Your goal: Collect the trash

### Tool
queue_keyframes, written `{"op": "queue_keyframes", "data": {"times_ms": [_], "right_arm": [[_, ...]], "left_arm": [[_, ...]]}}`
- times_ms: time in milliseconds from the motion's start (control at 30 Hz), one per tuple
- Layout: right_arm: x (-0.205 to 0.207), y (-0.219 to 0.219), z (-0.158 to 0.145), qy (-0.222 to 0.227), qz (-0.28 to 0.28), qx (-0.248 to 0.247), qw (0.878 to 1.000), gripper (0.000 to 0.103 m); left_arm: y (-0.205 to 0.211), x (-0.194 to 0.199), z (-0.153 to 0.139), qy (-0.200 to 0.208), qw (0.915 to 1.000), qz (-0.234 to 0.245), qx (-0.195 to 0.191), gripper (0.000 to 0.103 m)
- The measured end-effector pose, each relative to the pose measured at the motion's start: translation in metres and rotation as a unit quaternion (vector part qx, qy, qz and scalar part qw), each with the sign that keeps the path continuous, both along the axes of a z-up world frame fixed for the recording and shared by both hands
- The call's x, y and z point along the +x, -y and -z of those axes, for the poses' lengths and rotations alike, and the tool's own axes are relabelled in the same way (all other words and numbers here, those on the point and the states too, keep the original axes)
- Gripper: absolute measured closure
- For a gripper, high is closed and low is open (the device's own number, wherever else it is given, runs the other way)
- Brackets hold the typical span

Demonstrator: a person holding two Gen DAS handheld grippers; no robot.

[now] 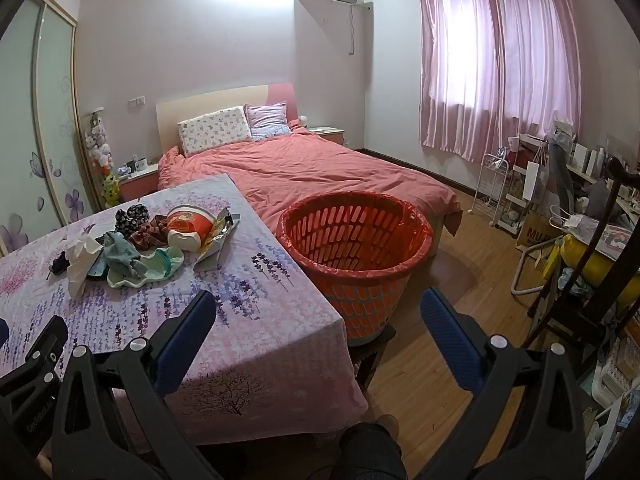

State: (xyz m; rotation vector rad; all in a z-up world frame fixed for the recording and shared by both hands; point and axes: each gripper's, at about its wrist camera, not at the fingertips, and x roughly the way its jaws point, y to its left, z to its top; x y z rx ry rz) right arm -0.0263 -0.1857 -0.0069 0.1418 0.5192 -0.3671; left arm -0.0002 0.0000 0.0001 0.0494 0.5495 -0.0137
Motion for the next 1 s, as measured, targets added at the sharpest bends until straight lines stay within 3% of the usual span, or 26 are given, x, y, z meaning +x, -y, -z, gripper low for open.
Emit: {"op": "queue_keyframes", "data": {"times_ms": [1000], "right_arm": [[0.0004, 0.0002, -0.0006, 0.002, 0.000, 0.000, 1.000, 0.002]], "left_arm": [[-0.0002, 0.0001, 0.0000, -0.001, 1.0000, 0.000, -0.002, 0.004]]}}
